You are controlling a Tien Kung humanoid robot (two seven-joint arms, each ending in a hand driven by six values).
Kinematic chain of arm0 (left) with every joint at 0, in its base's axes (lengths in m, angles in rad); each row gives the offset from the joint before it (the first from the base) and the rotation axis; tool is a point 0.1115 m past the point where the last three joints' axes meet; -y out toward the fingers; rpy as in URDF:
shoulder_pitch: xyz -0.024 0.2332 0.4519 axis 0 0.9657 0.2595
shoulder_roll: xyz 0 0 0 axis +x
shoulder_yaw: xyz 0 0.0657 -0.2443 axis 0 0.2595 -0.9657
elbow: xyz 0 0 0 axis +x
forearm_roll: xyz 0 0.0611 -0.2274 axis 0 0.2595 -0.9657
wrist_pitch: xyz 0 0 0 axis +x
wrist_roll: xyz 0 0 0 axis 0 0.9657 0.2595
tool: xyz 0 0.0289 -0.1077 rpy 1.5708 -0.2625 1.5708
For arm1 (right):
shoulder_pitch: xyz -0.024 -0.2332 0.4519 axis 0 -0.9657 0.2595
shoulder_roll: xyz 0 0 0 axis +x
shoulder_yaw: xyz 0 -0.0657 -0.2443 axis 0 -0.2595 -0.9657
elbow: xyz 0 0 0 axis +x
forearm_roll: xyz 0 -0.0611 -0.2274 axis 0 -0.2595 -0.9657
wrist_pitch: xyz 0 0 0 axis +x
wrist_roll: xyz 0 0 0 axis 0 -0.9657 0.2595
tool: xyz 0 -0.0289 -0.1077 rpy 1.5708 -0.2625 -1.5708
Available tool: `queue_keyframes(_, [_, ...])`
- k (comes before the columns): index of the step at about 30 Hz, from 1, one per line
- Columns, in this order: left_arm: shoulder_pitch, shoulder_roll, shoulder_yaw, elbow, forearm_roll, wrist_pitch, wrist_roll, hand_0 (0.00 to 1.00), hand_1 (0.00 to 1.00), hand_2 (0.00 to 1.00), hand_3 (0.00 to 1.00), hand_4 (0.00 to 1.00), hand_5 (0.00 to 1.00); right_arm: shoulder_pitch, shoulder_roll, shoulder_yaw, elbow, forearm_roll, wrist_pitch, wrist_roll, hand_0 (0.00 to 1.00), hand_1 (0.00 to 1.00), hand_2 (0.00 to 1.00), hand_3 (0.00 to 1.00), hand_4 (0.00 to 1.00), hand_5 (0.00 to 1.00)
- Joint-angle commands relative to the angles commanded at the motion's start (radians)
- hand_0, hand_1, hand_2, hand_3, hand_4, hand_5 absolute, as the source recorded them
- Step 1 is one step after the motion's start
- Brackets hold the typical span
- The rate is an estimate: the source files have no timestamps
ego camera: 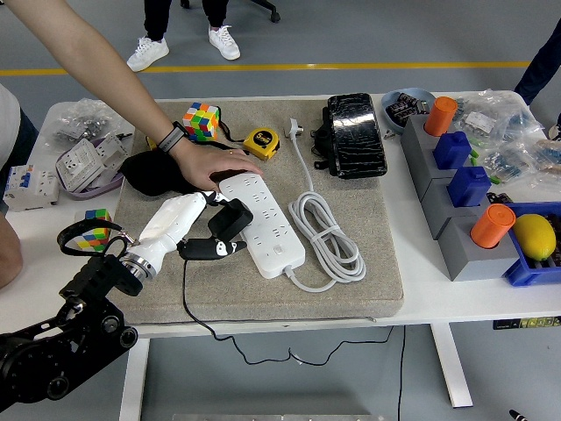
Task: Put the plug near the board,insert it into the board,press the button,pull the plug out
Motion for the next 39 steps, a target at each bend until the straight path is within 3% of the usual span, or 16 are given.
queue_keyframes(20, [-0.068,-0.02,0.065,0.022,-0.009,-0.014,0.013,0.638,0.719,0.711,0.65,0.947,0.425,0.004,-0.002,0.006,0.005,-0.004,0.0,0.001,0.573,0.642,0.612,0.539,0.924,0.479])
queue_keyframes(31, [-0.068,-0.018,0.054,0.022,-0.005,-0.021,0.021,0.633,0.716,0.712,0.651,0.945,0.426,0.004,-0.002,0.007,0.004,-0.004,0.0,0.003,0.572,0.642,0.612,0.538,0.924,0.479])
queue_keyframes(39, [-0.043,-0.004,0.004,-0.021,-0.002,-0.021,0.021,0.633,0.716,0.712,0.651,0.944,0.426,0.002,-0.002,0.008,0.004,-0.004,-0.003,0.006,0.571,0.642,0.611,0.538,0.923,0.478])
